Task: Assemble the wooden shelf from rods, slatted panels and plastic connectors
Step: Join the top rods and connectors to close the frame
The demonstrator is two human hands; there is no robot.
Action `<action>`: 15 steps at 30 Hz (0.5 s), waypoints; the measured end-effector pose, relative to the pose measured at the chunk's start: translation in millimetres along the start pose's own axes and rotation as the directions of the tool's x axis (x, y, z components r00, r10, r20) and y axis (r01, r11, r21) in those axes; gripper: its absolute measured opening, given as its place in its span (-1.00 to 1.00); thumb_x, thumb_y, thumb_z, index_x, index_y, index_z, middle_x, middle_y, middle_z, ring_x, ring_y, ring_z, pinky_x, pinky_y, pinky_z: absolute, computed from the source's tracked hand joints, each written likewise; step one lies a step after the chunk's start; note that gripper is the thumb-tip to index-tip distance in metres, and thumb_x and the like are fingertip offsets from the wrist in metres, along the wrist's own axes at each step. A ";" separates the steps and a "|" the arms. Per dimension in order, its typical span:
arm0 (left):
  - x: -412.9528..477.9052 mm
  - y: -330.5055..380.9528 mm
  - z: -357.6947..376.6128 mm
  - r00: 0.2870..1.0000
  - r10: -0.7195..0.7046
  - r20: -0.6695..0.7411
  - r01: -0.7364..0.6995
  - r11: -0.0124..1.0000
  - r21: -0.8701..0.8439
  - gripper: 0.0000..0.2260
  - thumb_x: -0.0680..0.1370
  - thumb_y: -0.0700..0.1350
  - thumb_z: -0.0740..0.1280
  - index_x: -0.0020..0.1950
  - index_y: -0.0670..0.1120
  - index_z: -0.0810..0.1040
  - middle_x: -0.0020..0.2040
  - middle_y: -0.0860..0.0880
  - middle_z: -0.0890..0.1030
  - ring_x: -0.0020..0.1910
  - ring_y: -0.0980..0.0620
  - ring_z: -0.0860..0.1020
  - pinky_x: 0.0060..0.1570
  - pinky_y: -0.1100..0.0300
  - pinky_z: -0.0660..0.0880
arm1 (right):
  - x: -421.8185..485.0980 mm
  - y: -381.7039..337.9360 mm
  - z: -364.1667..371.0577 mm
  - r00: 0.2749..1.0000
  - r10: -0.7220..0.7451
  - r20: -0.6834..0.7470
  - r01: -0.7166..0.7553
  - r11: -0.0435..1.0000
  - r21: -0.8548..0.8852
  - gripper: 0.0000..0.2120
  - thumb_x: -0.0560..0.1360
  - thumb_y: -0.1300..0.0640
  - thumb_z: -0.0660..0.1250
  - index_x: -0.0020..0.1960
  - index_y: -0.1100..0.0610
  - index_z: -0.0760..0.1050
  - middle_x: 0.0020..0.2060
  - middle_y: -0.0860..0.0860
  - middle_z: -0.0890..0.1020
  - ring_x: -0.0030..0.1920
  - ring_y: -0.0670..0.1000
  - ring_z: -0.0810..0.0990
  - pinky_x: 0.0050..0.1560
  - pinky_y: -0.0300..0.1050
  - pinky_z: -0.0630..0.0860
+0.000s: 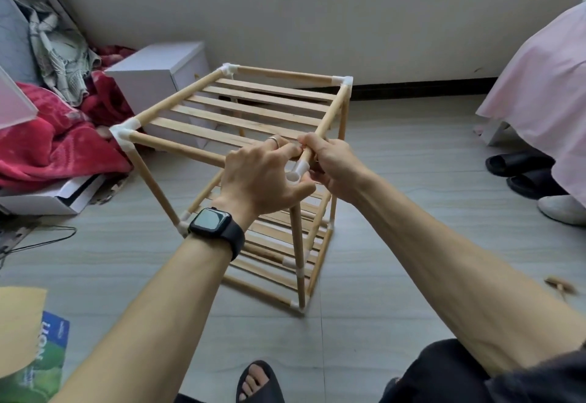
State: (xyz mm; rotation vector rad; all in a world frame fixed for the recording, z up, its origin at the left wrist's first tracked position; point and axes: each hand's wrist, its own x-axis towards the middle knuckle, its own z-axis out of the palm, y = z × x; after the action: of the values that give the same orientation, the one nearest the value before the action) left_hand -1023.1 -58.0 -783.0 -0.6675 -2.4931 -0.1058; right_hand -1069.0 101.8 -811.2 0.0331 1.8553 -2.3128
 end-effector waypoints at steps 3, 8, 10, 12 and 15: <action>1.6 -4.8 1.6 0.999 -0.030 0.039 0.032 0.998 -0.057 -0.48 0.45 0.23 0.15 0.15 -0.01 0.71 0.02 -0.05 0.71 -0.17 -0.15 0.66 -0.24 0.10 0.43 | -1.7 -3.0 0.1 0.999 0.006 0.040 -0.006 1.000 0.024 -0.75 0.59 -0.03 0.39 -0.05 0.17 0.57 -0.36 -0.03 0.66 -0.31 -0.06 0.66 -0.25 -0.17 0.61; -2.9 -8.0 1.1 0.999 -0.031 0.013 0.033 0.994 -0.100 -0.53 0.55 0.19 0.13 0.20 0.02 0.71 0.14 -0.06 0.71 0.15 -0.06 0.65 0.22 -0.01 0.46 | -7.4 -5.1 -1.5 0.998 0.004 0.061 -0.002 1.000 -0.031 -0.65 0.60 -0.15 0.33 0.05 0.15 0.58 -0.22 -0.01 0.72 -0.13 0.01 0.74 0.05 0.03 0.63; -6.6 -8.5 4.7 0.998 -0.059 -0.007 0.058 0.994 -0.093 -0.55 0.55 0.21 0.14 0.17 0.03 0.71 0.12 -0.04 0.71 0.14 -0.06 0.63 0.19 -0.02 0.42 | -13.1 -0.8 -3.8 0.999 -0.014 0.032 0.016 0.999 -0.046 -0.64 0.60 -0.18 0.32 0.09 0.13 0.59 -0.13 -0.01 0.74 -0.08 0.03 0.75 0.09 0.07 0.63; -11.9 -6.3 10.6 0.993 -0.110 -0.053 0.104 0.990 -0.100 -0.58 0.56 0.21 0.15 0.11 0.02 0.68 0.05 -0.01 0.70 0.09 -0.06 0.59 0.15 -0.04 0.38 | -21.6 3.6 -7.3 1.000 -0.020 -0.004 0.019 0.998 -0.061 -0.63 0.59 -0.18 0.33 0.18 0.10 0.57 -0.04 -0.02 0.75 -0.06 0.03 0.75 -0.02 0.00 0.62; -17.2 2.3 16.4 0.979 -0.157 -0.131 0.142 0.983 -0.117 -0.66 0.60 0.16 0.17 0.06 -0.01 0.64 -0.02 -0.01 0.67 0.01 -0.07 0.58 0.21 -0.10 0.35 | -33.4 5.2 -14.1 0.998 -0.024 -0.054 0.019 0.995 -0.097 -0.66 0.59 -0.10 0.38 0.28 0.04 0.49 -0.01 -0.05 0.75 -0.13 -0.04 0.74 -0.12 -0.09 0.58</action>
State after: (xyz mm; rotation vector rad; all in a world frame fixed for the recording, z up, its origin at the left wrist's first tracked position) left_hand -1017.6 -60.1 -806.1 -0.4958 -2.4125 -0.3327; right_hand -1036.6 118.5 -815.1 0.0645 2.0012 -2.2548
